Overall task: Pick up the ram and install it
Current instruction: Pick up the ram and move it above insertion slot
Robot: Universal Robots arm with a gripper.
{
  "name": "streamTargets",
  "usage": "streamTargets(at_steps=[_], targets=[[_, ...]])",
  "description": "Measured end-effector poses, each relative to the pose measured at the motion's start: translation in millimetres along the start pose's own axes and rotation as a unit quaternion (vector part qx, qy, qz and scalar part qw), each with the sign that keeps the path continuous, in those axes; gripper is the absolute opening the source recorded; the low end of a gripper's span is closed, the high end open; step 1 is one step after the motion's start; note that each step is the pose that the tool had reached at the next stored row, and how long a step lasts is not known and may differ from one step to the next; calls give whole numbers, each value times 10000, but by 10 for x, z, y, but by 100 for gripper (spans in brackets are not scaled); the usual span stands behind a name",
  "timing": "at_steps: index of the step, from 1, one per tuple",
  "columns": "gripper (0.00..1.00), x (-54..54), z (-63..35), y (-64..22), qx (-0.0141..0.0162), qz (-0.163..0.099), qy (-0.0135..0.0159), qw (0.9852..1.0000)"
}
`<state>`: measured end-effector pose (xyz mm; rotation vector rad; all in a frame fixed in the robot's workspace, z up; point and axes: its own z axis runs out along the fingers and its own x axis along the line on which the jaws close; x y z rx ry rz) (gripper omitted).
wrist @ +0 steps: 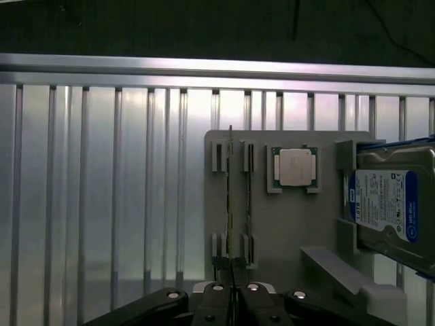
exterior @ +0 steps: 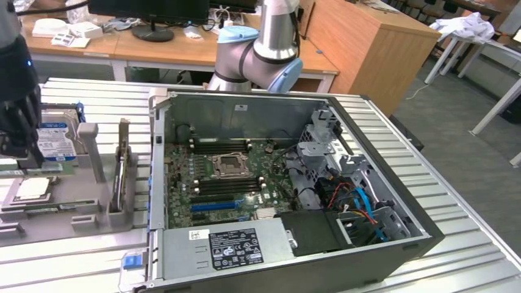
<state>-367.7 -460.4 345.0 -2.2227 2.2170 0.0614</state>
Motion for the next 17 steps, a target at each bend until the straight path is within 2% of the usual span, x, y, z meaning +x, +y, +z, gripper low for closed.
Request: streamTargets(at_steps=[10,17], targets=[[12,-8,-290,7,0,0,0,10000],[12,-13,-458,12,0,0,0,10000]])
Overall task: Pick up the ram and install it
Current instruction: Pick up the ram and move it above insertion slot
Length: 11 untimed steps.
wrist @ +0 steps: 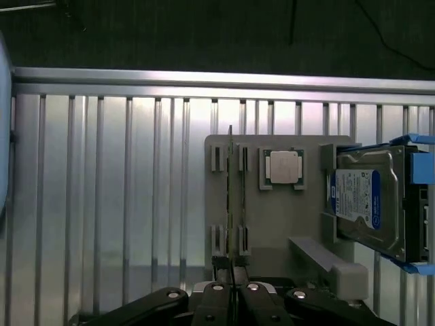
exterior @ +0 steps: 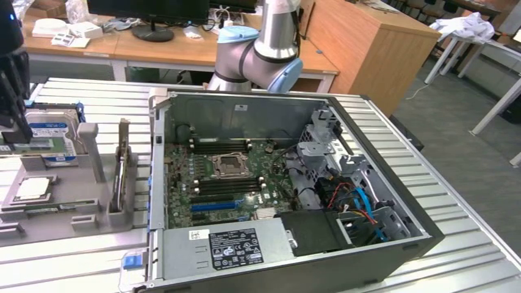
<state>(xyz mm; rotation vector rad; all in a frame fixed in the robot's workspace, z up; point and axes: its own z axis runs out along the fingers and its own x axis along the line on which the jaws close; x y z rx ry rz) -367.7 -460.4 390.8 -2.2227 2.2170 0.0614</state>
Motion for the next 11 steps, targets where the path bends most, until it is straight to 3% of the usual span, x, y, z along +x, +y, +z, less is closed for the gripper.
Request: streamTargets(at_steps=[7,11], targets=[[12,-4,-141,4,0,0,0,10000],[12,-4,-147,4,0,0,0,10000]])
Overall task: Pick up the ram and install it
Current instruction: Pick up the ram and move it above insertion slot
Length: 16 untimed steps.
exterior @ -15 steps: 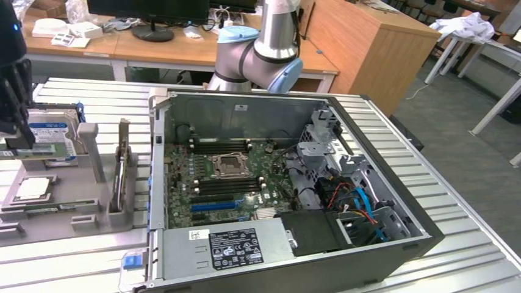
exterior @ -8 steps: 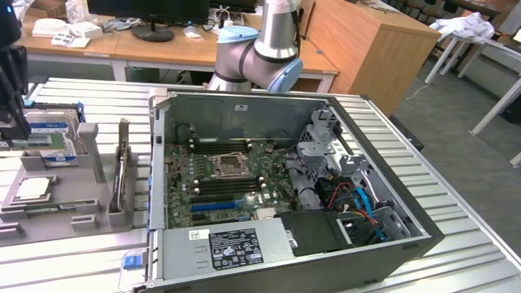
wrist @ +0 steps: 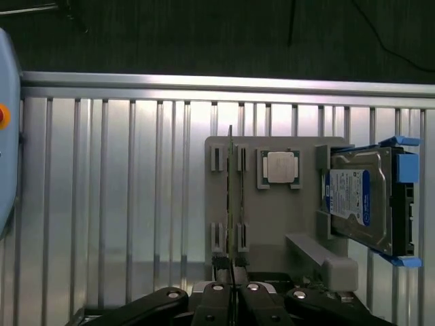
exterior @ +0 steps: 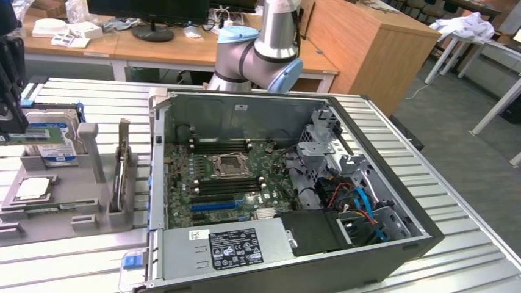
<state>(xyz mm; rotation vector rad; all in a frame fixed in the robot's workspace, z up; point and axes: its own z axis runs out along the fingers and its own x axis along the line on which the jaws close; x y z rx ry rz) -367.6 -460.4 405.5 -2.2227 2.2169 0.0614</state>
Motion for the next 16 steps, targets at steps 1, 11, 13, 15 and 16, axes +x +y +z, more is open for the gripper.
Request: streamTargets(at_steps=[1,11,13,15,16], targets=[[12,0,0,0,0,0,0,10000],[12,0,-6,-201,-4,0,0,10000],[12,1,-7,-256,-5,-1,1,10000],[12,1,-9,-316,-7,-2,1,10000],[12,1,-10,-345,-8,-2,0,10000]])
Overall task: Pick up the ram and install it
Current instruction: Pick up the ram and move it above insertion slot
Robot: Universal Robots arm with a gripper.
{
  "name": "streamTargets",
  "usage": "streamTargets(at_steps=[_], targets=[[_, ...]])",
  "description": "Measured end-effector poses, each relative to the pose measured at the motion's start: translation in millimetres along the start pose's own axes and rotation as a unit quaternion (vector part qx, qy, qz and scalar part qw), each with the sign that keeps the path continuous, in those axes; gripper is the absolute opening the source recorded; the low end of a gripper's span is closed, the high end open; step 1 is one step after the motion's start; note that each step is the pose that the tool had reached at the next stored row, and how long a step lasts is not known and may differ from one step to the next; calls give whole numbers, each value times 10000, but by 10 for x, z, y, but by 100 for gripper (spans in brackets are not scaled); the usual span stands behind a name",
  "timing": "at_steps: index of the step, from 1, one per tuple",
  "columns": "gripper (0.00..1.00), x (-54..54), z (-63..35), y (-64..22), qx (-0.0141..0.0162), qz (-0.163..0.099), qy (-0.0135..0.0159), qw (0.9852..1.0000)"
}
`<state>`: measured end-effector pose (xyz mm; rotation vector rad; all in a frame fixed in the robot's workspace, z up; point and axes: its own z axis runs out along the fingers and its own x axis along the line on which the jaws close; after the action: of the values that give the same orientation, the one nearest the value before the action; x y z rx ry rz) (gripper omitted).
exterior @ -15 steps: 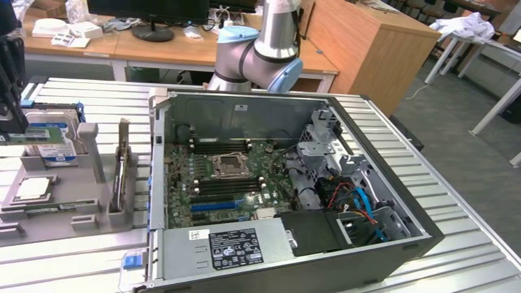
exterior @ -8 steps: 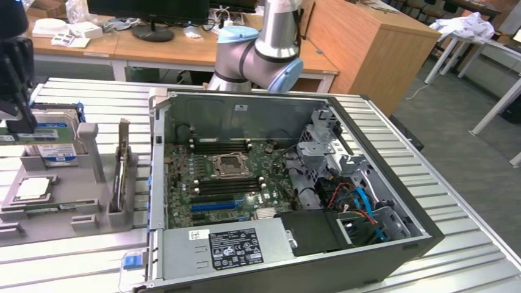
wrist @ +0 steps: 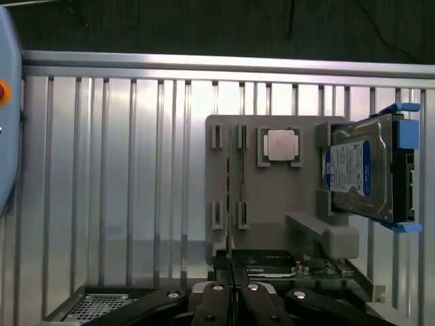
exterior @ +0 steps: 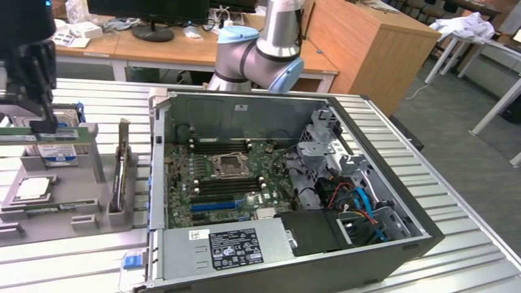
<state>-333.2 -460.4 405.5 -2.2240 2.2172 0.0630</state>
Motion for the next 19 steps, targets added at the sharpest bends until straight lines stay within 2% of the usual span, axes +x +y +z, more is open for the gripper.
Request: streamTargets(at_steps=[19], targets=[[12,4,-16,-593,-8,-23,0,10000]])
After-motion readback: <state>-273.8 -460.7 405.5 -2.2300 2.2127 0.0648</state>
